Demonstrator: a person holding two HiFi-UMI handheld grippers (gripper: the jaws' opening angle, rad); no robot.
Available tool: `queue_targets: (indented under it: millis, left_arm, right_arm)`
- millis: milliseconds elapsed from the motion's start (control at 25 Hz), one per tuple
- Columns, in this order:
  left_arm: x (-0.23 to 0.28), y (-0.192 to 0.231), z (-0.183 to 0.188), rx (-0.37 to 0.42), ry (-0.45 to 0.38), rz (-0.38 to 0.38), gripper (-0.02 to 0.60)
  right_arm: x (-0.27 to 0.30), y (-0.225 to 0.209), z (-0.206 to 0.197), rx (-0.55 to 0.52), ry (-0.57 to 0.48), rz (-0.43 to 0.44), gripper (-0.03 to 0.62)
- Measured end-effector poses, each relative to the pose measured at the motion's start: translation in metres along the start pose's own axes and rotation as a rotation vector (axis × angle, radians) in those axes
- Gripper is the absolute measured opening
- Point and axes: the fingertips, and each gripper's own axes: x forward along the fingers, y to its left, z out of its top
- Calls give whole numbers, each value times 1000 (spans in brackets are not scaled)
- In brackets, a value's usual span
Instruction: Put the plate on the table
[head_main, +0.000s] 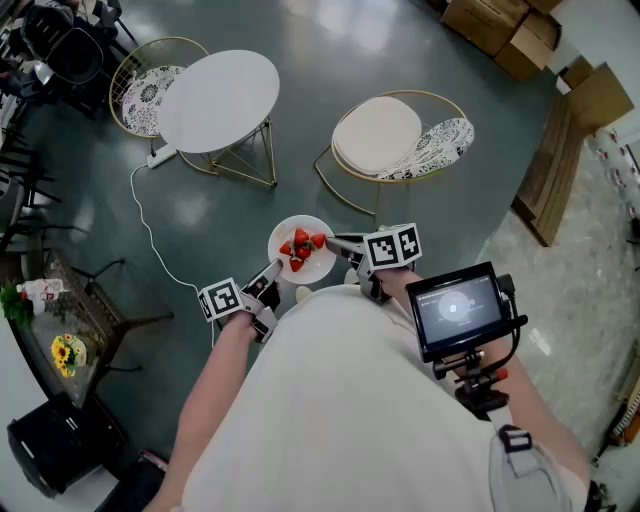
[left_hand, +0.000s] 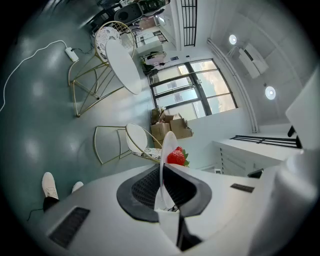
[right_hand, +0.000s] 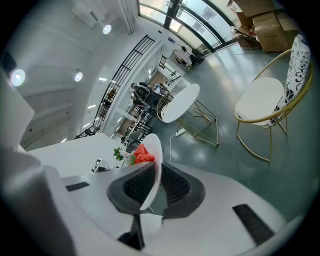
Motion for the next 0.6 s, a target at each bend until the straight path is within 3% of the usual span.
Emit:
queue_targets:
  millis: [120, 320, 480, 600]
  left_arm:
    - [-2, 8, 3, 48, 1, 54, 17]
    - [-1, 7, -1, 46, -1, 40, 17]
    - [-7, 16, -1, 98, 2, 111, 17]
    - [-6, 15, -5, 78, -10, 101, 17]
  right_arm:
    - [0, -2, 1, 19, -1, 11, 44]
    - [0, -2, -1, 53, -4, 49, 38]
    - [0, -2, -2, 39, -10, 44, 38]
    - [0, -1, -4, 13, -12, 50, 38]
